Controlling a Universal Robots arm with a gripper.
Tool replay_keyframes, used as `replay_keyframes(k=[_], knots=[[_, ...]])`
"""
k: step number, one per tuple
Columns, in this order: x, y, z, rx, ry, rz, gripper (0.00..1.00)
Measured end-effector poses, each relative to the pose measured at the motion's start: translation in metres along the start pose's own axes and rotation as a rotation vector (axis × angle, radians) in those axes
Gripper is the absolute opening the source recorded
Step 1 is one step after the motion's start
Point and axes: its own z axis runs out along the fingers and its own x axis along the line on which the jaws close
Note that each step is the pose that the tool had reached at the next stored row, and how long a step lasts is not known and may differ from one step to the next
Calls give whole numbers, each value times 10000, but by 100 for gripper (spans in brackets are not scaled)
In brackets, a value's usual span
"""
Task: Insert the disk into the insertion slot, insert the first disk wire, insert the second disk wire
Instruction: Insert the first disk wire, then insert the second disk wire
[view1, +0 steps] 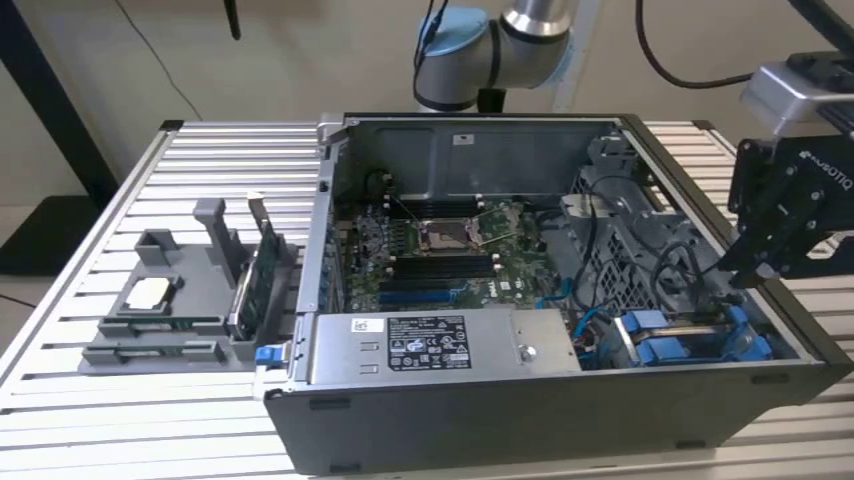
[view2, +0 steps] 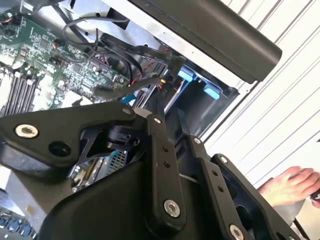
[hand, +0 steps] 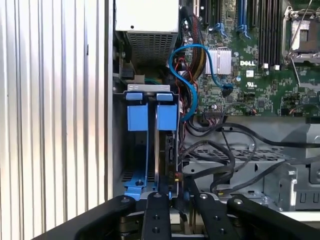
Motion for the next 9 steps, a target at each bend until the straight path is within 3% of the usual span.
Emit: replay_keyframes(k=[9], knots=[[-7, 3, -142, 0, 0, 0, 27]])
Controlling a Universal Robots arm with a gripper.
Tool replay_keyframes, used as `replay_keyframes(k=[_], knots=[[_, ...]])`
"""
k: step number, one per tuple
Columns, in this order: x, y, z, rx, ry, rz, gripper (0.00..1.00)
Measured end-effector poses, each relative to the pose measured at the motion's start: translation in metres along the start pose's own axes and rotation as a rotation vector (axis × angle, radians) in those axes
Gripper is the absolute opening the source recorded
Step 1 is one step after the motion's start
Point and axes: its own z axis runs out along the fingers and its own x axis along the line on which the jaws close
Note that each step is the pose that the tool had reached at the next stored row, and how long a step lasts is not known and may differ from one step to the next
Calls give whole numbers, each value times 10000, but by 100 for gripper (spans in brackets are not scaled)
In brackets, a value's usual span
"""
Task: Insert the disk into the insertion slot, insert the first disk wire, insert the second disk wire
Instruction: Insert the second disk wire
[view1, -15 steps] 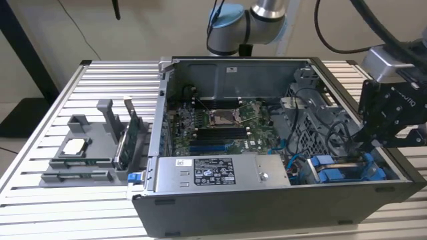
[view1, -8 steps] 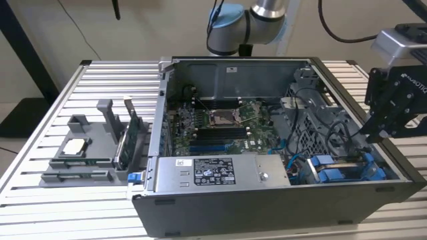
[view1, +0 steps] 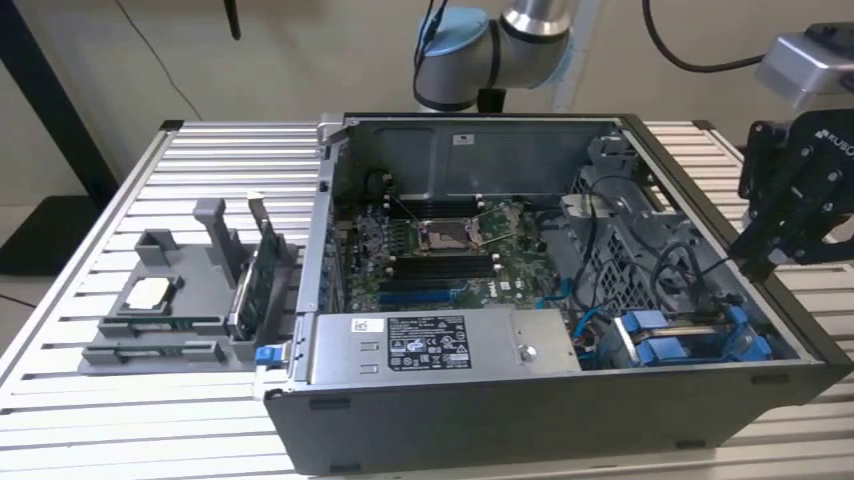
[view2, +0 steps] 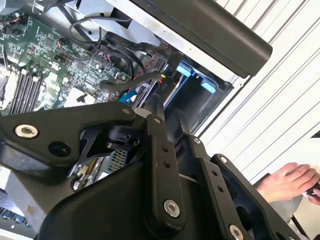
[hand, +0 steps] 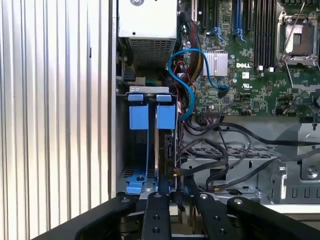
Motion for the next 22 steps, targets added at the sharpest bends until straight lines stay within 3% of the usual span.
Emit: replay_keyframes(k=[22], knots=[[-30, -54, -52, -30, 3, -26, 27]])
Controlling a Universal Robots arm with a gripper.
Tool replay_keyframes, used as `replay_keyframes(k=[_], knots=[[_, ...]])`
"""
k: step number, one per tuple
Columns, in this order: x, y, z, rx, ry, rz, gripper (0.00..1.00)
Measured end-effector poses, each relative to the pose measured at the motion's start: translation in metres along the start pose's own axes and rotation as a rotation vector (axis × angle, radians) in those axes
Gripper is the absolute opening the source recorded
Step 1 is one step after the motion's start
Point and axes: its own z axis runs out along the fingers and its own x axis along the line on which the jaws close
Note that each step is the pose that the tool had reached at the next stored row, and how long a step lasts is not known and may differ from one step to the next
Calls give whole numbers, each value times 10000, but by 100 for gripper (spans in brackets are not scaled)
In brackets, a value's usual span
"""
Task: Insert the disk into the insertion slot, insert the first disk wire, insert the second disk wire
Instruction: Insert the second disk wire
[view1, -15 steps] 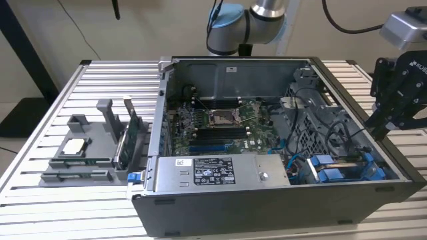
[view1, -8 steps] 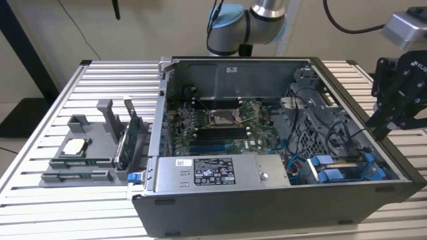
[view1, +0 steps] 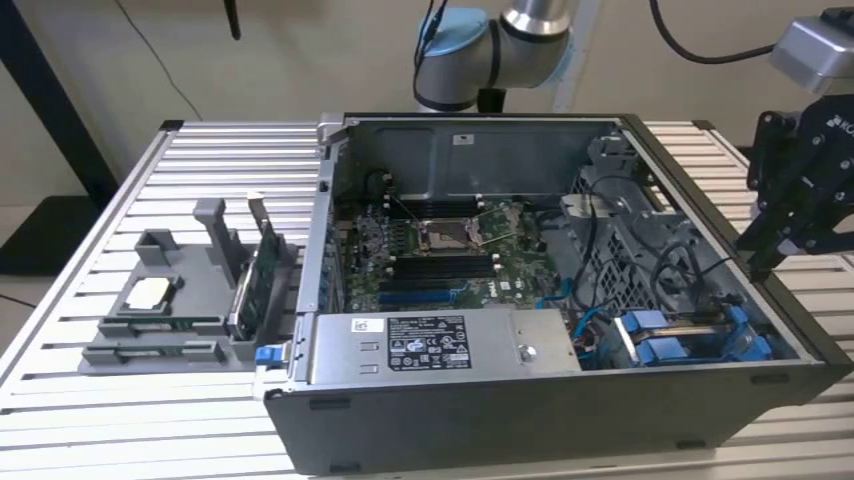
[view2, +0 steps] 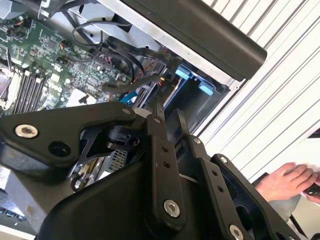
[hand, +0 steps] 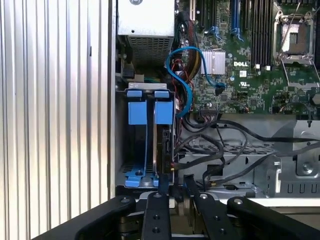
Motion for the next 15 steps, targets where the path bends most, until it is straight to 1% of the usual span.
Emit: replay_keyframes(k=[5, 15], knots=[[-13, -2, -44, -12, -3, -15, 27], [-18, -8, -45, -13, -1, -27, 27]])
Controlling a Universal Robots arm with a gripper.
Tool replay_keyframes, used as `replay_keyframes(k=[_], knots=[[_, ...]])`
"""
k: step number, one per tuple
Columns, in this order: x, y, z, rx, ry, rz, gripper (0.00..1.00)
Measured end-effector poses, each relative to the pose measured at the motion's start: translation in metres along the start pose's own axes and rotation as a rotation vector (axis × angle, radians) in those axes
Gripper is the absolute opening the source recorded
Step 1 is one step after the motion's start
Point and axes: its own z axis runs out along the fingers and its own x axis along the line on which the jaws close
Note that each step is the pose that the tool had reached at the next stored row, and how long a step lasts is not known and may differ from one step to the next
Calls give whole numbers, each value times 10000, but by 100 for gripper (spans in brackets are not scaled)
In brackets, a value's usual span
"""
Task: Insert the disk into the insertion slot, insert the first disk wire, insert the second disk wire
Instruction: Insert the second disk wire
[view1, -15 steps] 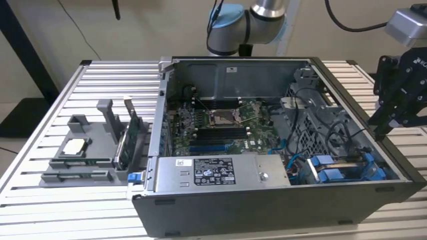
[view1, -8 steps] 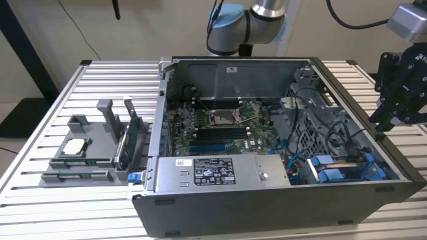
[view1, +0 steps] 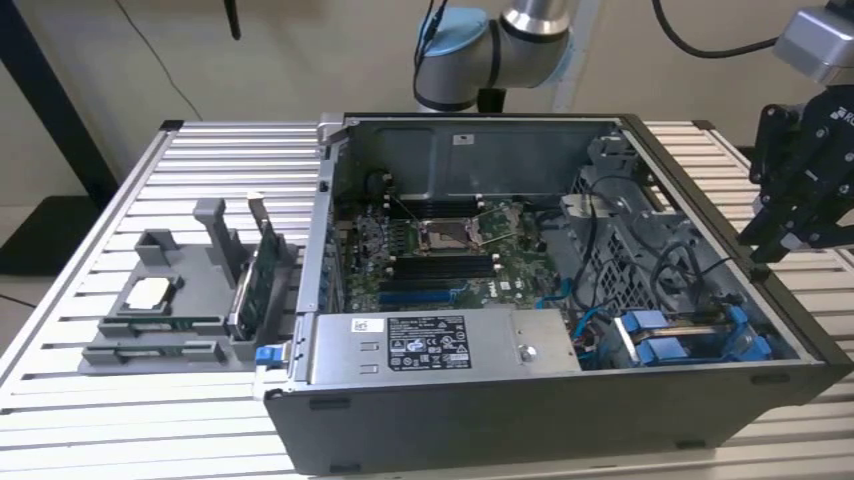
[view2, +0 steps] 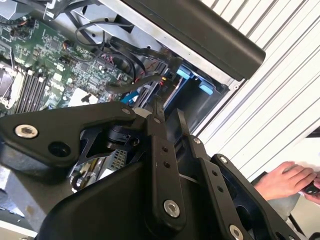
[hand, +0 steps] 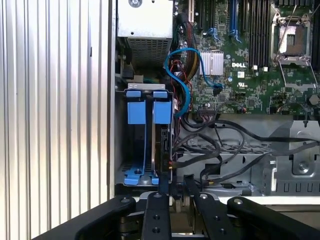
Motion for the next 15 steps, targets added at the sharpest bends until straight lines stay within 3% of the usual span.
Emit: replay_keyframes(k=[8, 15], knots=[[-20, -44, 29, 0, 1, -9, 27], [-36, -124, 145, -4, 1, -85, 27]])
